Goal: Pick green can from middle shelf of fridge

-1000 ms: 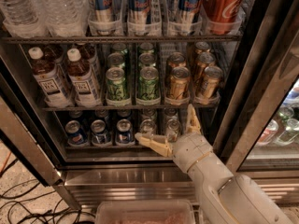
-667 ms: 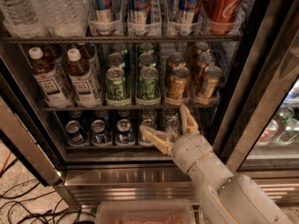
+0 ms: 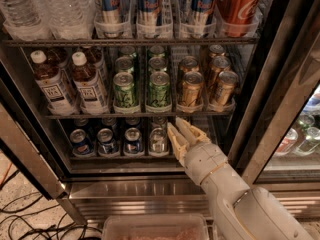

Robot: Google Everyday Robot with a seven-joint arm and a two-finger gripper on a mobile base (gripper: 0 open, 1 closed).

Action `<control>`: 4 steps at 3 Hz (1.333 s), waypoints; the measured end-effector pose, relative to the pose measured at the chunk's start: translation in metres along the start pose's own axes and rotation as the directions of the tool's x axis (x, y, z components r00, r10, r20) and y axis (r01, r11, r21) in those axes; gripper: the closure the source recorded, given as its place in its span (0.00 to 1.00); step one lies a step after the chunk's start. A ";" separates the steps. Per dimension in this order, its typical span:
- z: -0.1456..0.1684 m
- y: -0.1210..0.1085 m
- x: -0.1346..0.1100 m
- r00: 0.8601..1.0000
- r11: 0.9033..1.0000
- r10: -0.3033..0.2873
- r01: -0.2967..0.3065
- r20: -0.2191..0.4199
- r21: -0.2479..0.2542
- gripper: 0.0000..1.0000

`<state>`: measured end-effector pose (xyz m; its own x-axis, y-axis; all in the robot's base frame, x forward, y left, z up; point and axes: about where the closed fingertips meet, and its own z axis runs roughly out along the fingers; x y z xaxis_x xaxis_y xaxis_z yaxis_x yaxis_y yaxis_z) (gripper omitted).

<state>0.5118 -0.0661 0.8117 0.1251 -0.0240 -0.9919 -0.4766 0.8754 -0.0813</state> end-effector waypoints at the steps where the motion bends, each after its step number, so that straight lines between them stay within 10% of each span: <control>1: 0.000 0.000 0.000 1.000 1.000 0.000 0.000 0.000 0.000 0.54; 3: 0.000 0.000 0.000 1.000 1.000 0.000 0.000 0.000 0.000 0.25; 4: 0.002 0.002 0.000 1.000 1.000 -0.004 0.004 -0.004 -0.009 0.34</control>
Offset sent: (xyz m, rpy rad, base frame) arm 0.0000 0.0000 0.0000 0.0000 0.0000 0.0000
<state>0.5120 -0.0633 0.8113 0.1232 -0.0295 -0.9919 -0.4836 0.8711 -0.0860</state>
